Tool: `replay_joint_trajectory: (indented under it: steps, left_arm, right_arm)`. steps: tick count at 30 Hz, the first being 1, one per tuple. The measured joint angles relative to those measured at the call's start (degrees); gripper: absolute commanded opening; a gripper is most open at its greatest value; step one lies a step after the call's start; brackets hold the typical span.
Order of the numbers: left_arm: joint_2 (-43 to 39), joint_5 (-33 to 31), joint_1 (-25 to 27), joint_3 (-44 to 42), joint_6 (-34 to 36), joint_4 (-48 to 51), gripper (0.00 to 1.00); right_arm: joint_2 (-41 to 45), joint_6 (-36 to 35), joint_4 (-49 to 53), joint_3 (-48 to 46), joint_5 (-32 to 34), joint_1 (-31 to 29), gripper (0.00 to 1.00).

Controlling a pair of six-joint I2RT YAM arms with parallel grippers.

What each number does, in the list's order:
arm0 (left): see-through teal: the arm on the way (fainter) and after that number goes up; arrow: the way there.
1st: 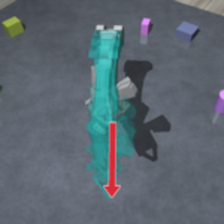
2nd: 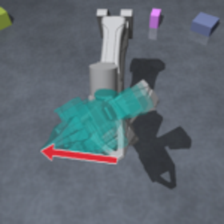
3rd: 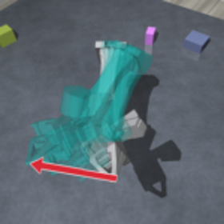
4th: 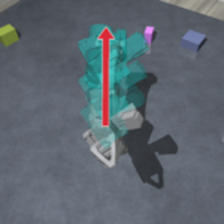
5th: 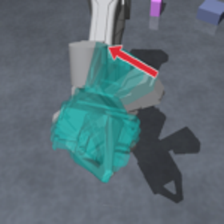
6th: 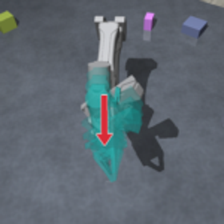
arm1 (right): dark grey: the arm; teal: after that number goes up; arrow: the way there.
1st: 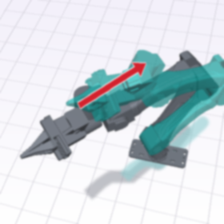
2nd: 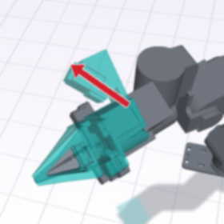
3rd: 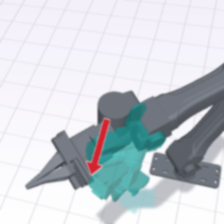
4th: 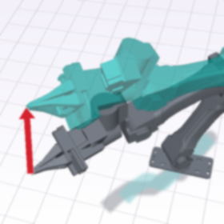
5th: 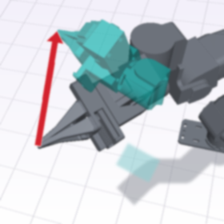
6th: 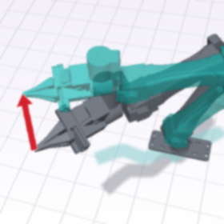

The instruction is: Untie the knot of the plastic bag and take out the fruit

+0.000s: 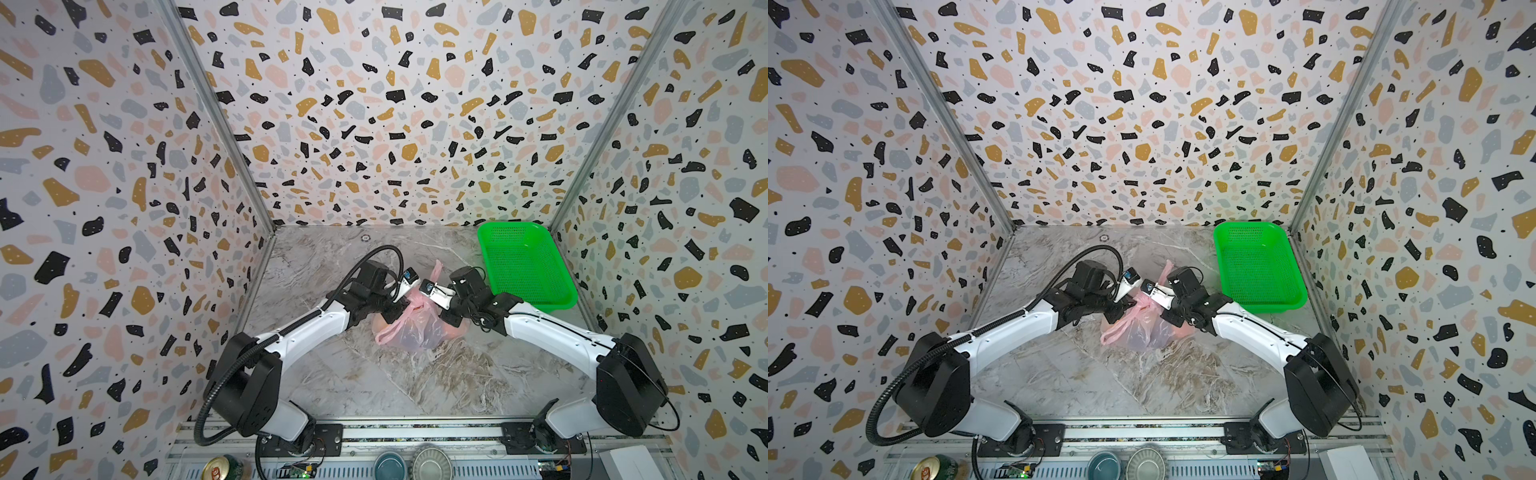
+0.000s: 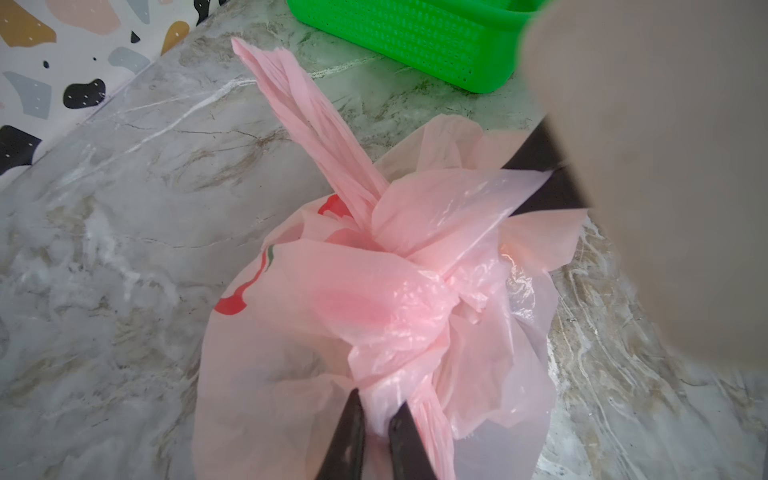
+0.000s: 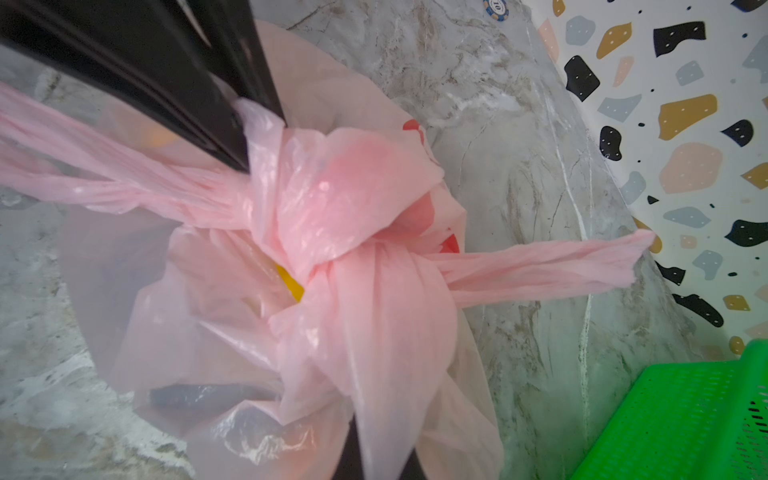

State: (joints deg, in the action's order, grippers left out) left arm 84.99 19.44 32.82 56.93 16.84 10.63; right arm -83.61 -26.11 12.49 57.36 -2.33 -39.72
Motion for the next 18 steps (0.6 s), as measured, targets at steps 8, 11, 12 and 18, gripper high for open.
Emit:
replay_joint_trajectory:
  steps: [8, 11, 12, 18]
  left_arm:
    - [-1.68, -0.98, -0.02, -0.02, -1.14, -0.15, 0.00]
    - [-4.09, -2.25, -0.02, -0.61, -1.46, -0.22, 0.00]
    - [-4.94, -2.69, -0.04, -0.94, -1.64, -0.26, 0.00]
    - [-8.31, -4.09, -1.57, -3.23, -3.91, -1.27, 0.00]
  right_arm:
    - [0.44, 3.17, -0.48, 0.00, -1.33, 1.77, 0.00]
    - [1.57, 5.60, -0.42, -0.02, -2.27, 3.41, 0.00]
    - [2.05, 6.45, -0.46, -0.17, -2.62, 4.04, 0.00]
    - [4.72, 11.91, -0.20, -1.73, -4.39, 7.91, 0.00]
